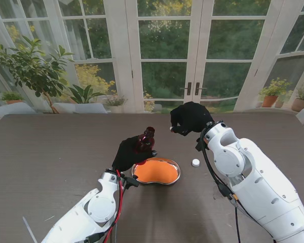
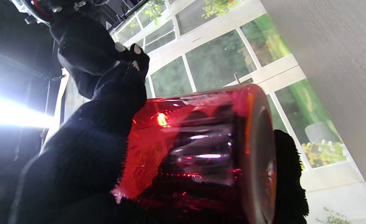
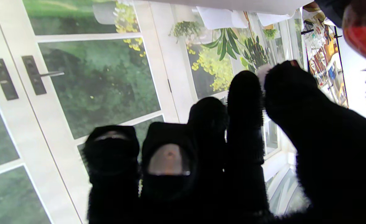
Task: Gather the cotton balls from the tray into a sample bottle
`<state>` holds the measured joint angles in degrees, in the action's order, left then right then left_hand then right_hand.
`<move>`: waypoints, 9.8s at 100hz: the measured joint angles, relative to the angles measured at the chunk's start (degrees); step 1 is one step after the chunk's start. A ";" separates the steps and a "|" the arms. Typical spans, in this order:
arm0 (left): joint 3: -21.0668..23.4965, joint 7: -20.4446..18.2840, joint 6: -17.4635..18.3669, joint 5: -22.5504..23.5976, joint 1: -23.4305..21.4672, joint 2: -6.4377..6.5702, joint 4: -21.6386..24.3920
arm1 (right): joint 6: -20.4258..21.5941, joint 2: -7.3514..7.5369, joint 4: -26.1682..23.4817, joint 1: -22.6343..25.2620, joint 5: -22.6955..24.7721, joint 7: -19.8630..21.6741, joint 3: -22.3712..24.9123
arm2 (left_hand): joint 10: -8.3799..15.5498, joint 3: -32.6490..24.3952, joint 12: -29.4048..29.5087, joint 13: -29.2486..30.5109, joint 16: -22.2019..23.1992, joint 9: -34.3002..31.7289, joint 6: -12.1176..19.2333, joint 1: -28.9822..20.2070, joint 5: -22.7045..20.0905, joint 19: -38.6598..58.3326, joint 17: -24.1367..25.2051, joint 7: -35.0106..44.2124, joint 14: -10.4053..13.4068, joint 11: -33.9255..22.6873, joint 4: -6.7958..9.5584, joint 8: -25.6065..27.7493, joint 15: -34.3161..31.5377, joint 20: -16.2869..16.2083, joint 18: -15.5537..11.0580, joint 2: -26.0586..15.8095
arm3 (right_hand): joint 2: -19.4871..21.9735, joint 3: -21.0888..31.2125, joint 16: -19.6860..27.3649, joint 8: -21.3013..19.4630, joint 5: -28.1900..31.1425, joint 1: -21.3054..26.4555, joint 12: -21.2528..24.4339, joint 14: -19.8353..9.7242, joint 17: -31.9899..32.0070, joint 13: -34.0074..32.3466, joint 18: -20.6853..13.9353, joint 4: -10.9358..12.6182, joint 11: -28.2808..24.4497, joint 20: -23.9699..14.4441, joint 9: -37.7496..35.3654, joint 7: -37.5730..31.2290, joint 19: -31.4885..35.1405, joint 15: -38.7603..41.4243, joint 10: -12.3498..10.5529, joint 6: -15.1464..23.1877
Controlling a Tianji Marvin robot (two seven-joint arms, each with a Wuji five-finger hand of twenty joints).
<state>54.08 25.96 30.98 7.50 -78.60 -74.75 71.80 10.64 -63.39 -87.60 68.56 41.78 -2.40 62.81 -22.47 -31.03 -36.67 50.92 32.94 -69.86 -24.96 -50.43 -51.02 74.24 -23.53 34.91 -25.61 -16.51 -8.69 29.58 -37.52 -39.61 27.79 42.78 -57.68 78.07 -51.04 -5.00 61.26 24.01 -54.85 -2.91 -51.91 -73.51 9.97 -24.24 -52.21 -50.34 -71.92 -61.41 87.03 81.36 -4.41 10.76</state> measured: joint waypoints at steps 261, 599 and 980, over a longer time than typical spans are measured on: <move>-0.80 -0.70 2.81 1.57 1.84 -0.09 -3.51 | 4.20 1.38 -5.27 -5.87 -1.53 10.78 -5.75 | 0.00 0.00 0.00 0.00 0.00 -0.01 0.00 0.00 0.00 0.00 0.00 0.02 0.00 0.00 0.00 0.00 0.00 0.00 0.00 0.00 | 7.26 -2.36 0.02 -1.28 -2.21 -0.40 -0.15 0.00 1.22 0.00 0.00 0.08 1.99 0.01 0.83 1.02 0.00 -1.19 0.06 -2.48; 0.43 -3.25 2.16 1.30 0.70 0.98 -0.70 | -0.17 1.44 32.86 -8.20 11.91 -16.88 -16.05 | 0.00 -0.03 0.01 0.00 0.00 -0.03 0.00 0.00 0.00 0.00 0.00 0.03 0.00 0.00 -0.51 0.00 0.00 0.00 0.00 0.00 | -10.23 -1.20 2.78 -15.57 -9.23 -11.66 5.10 -1.18 1.91 0.00 -0.88 10.80 2.71 0.01 7.03 21.92 -0.97 -7.05 0.93 -2.16; 0.23 -4.62 1.60 -0.52 0.52 1.13 -0.60 | 8.88 -3.94 58.17 -21.35 -0.14 -28.83 -39.90 | 0.00 -0.03 0.15 0.00 0.00 -0.03 0.00 0.00 0.00 0.00 0.00 0.05 0.00 0.00 -0.51 -0.01 0.00 -0.02 0.00 0.00 | -7.48 -3.17 1.38 -1.19 -2.03 -6.81 4.12 -0.77 -0.14 0.00 -0.84 -3.78 2.66 0.03 2.04 0.80 0.34 -2.87 0.78 -3.57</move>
<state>54.31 21.34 32.58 6.98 -78.08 -73.62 71.19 19.52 -67.33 -29.43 47.22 41.64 -31.23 22.91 -22.47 -31.06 -36.52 50.92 32.94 -69.89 -24.96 -50.43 -51.02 74.24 -23.53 34.96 -25.61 -16.51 -9.20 29.57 -37.52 -39.62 27.79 42.78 -65.16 74.90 -49.66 -6.20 59.23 17.21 -50.73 -3.68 -52.05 -73.51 9.13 -28.01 -49.55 -50.32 -69.88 -60.61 87.37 78.49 -3.63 7.18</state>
